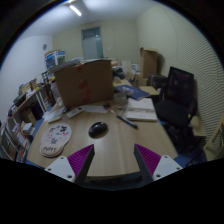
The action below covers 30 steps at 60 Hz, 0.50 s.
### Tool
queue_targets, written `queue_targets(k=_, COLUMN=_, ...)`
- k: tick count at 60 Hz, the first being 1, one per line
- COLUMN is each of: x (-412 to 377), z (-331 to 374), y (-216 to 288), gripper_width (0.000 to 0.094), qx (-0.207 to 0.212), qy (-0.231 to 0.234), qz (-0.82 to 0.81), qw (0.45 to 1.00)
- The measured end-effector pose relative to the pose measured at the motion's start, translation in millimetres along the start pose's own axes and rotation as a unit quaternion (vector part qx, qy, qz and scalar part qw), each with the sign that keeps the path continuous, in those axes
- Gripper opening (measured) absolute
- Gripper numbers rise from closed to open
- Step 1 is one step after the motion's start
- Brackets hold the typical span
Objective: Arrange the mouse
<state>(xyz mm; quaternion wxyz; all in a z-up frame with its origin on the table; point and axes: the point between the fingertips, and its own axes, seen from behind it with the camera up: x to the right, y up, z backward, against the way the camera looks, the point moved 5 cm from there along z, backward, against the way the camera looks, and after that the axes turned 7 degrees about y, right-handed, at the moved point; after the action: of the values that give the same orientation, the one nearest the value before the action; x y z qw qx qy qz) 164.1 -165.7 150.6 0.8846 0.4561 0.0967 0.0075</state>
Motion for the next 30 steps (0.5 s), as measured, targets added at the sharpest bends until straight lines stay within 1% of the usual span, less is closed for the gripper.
queue_targets(k=1, x=-41, z=-7, y=-3, gripper_width=0.082, qx=-0.003, qy=-0.001, qz=0.001, qw=1.0)
queue_targets(k=3, x=-58, z=-23, y=-6, gripper_width=0.0821, qx=-0.007, qy=0.006, qz=0.005, qw=1.0)
queue_targets(k=5, x=-20, z=-36, y=-10, gripper_width=0.0821, qx=-0.011, qy=0.021, qz=0.01, qw=1.0)
queue_targets(k=6, x=-46, z=-45, y=-10, gripper_width=0.0819, qx=-0.014, qy=0.022, qz=0.012, qw=1.0)
queue_targets(k=14, x=-82, z=-116, y=-24, gripper_width=0.0825, qx=-0.038, qy=0.058, qz=0.039, qw=0.997)
queue_targets(k=21, x=-79, z=-170, y=-34, gripper_width=0.0836, qx=-0.062, qy=0.061, qz=0.057, qw=0.995)
queue_targets(k=25, x=-81, z=-193, y=-39, gripper_width=0.0825, qx=-0.07, qy=0.075, qz=0.047, qw=0.994)
queue_targets(k=26, x=-79, z=-199, y=-39, gripper_width=0.0846, qx=-0.075, qy=0.077, qz=0.044, qw=0.993)
queue_targets(k=27, x=-80, z=-203, y=-35, gripper_width=0.0857, qx=-0.064, qy=0.076, qz=0.048, qw=0.994)
queue_targets(k=28, x=-80, z=-207, y=-31, gripper_width=0.0819, qx=-0.056, qy=0.076, qz=0.053, qw=0.994)
queue_targets(k=30, x=-79, z=-215, y=-30, gripper_width=0.0834, qx=-0.059, qy=0.074, qz=0.061, qw=0.994)
